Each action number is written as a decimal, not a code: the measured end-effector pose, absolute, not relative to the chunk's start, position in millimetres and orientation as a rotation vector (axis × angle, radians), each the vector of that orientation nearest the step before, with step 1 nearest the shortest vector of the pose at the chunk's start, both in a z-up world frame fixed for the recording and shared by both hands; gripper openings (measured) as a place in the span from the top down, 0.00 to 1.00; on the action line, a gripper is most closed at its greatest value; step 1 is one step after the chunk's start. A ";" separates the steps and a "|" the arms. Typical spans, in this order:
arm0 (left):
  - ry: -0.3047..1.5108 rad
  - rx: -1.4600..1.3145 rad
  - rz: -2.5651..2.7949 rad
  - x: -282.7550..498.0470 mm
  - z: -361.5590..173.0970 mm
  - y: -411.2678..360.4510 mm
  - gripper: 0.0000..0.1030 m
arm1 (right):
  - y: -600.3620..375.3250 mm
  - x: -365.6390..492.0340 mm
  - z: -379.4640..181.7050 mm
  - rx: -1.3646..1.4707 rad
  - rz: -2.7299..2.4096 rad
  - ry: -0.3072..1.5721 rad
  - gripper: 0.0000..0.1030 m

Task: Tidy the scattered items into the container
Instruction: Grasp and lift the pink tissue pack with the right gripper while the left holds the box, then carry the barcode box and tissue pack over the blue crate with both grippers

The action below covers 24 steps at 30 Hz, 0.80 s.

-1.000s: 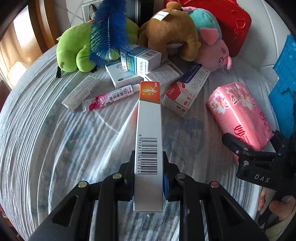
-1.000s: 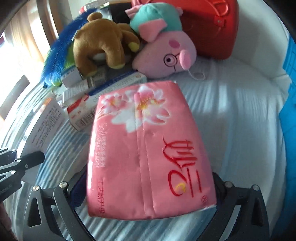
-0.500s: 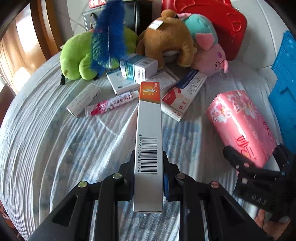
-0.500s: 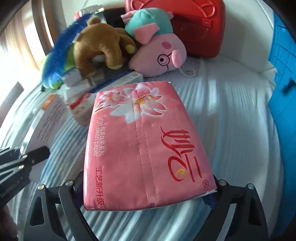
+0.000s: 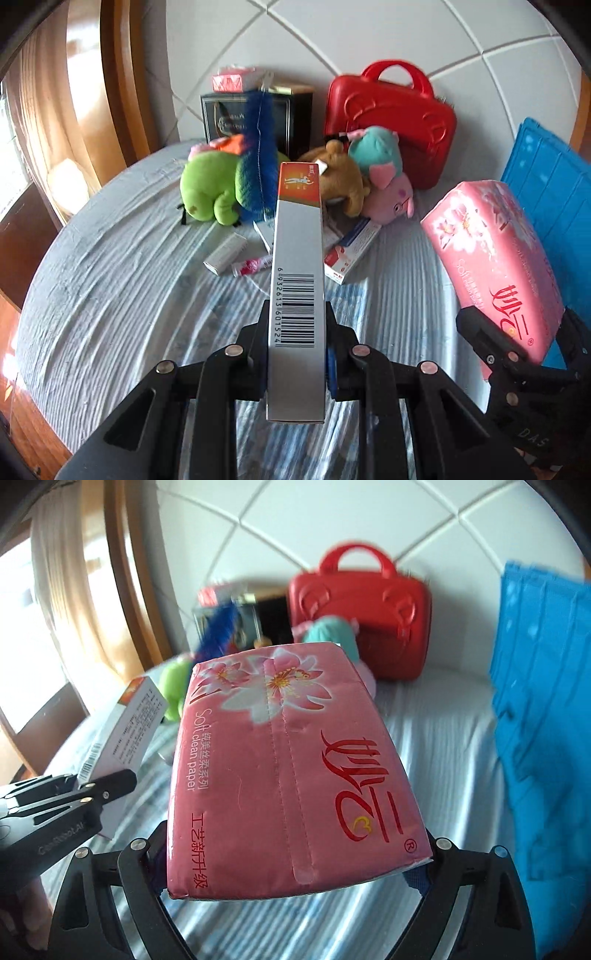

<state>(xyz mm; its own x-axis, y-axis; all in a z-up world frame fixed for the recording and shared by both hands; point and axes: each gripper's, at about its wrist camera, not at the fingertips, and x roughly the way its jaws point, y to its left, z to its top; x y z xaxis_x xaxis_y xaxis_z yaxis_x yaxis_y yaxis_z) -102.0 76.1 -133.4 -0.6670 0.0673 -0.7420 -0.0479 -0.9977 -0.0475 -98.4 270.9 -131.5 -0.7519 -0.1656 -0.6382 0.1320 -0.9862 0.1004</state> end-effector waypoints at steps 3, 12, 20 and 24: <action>-0.036 -1.171 2.815 -86.2 -113.5 68.4 0.78 | 260.7 -72.2 -105.4 0.955 -2.859 -0.071 0.09; -0.040 -0.953 2.787 -31.9 -64.0 54.2 0.78 | 238.3 16.8 -18.0 0.692 -3.080 -0.037 0.09; -0.033 -0.753 2.684 12.6 -11.0 101.7 0.78 | 271.9 93.0 38.5 0.524 -3.284 -0.011 0.08; -0.014 -0.635 2.616 31.5 28.5 155.4 0.78 | 309.0 125.8 63.3 0.426 -3.386 0.025 0.08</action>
<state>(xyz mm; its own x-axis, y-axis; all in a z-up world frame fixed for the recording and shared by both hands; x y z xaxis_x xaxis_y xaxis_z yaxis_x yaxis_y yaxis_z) 31.5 155.4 28.5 -0.7947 0.4248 -0.4336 -0.4202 -0.9005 -0.1121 125.8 309.0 63.3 -0.9330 0.2671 -0.2411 -0.2635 -0.9635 -0.0474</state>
